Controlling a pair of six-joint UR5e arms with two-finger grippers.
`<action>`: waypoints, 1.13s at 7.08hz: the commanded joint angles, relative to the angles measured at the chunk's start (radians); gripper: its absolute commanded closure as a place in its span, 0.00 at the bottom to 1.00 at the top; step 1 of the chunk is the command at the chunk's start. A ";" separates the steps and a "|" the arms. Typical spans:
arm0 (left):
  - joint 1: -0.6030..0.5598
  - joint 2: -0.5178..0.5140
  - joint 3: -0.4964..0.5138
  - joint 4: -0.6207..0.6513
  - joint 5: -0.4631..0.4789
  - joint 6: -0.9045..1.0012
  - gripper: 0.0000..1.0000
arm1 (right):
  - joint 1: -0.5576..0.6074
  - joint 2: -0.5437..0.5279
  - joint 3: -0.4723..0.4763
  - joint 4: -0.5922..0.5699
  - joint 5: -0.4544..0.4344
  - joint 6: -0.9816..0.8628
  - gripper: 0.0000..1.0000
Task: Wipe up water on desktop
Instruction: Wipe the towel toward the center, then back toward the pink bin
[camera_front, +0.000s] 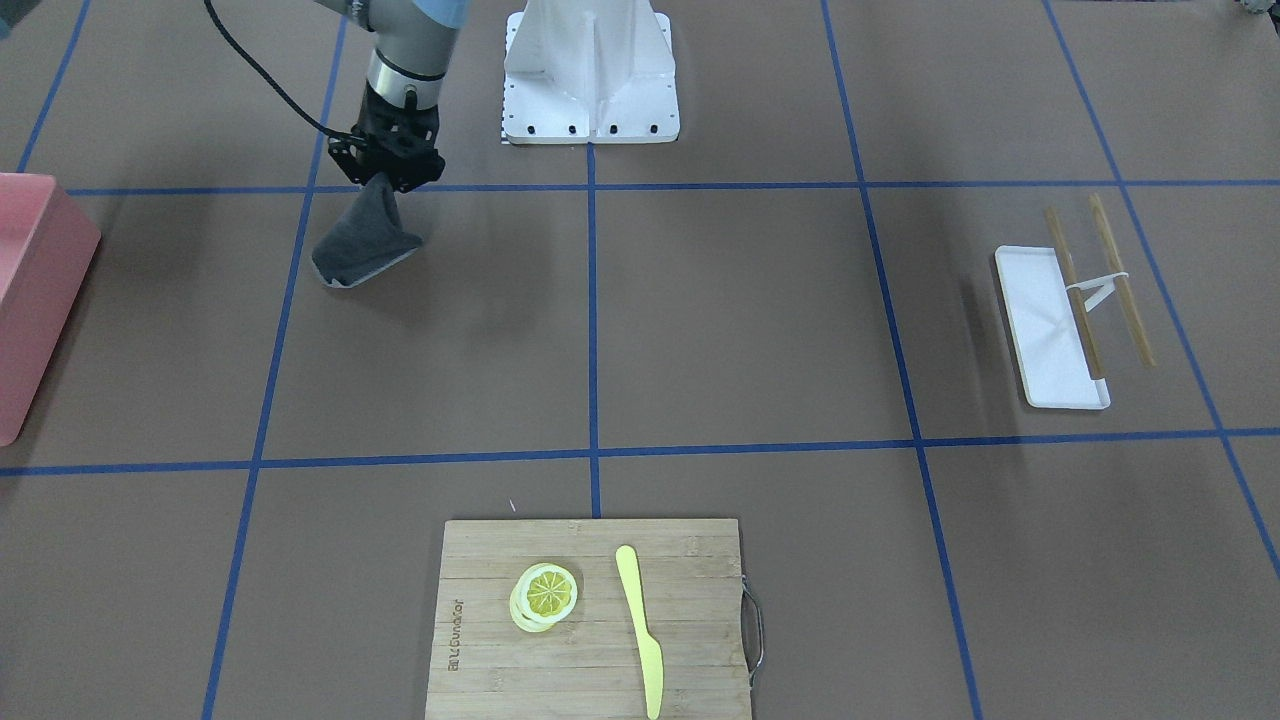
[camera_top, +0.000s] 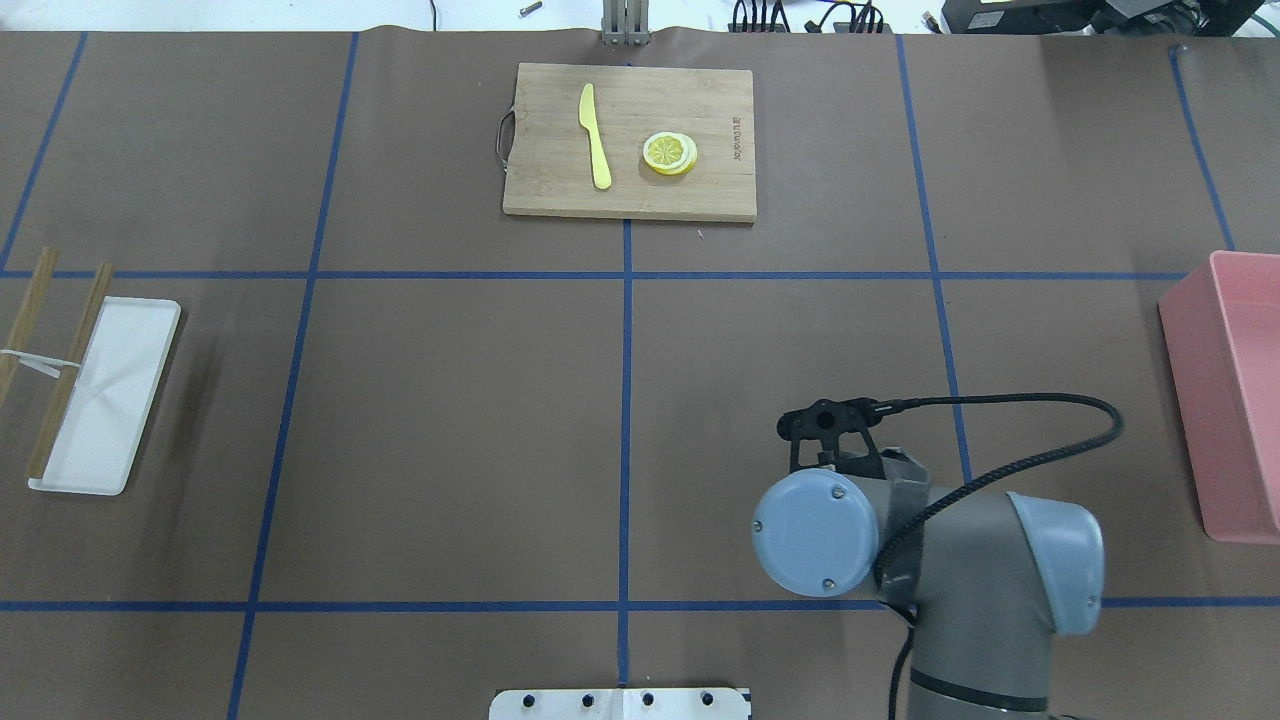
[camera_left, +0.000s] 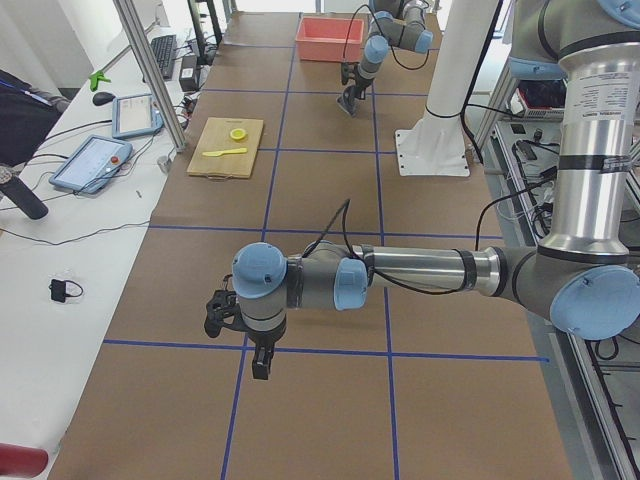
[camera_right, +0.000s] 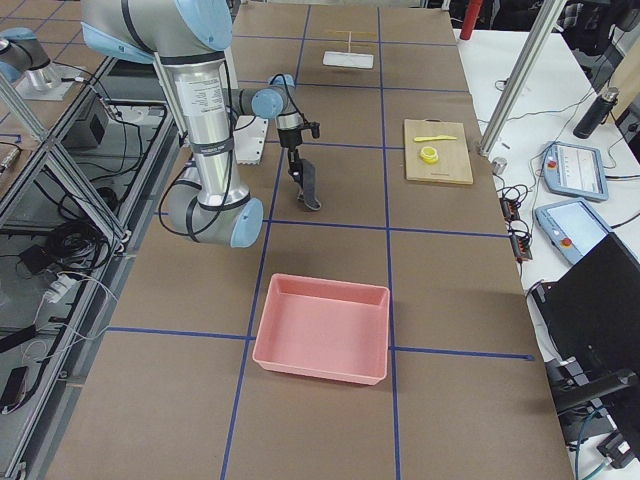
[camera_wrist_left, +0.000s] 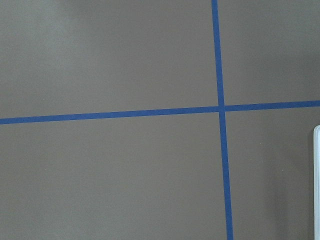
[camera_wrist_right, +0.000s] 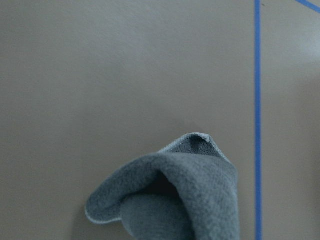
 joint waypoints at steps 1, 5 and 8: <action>0.000 -0.003 0.000 0.001 0.000 0.000 0.02 | 0.027 0.090 -0.163 0.259 -0.004 0.025 1.00; 0.002 -0.009 -0.002 0.003 -0.002 -0.002 0.02 | 0.037 0.367 -0.425 0.475 -0.006 0.269 1.00; 0.002 -0.011 -0.003 0.003 -0.002 0.000 0.02 | 0.040 0.314 -0.407 0.455 0.005 0.251 1.00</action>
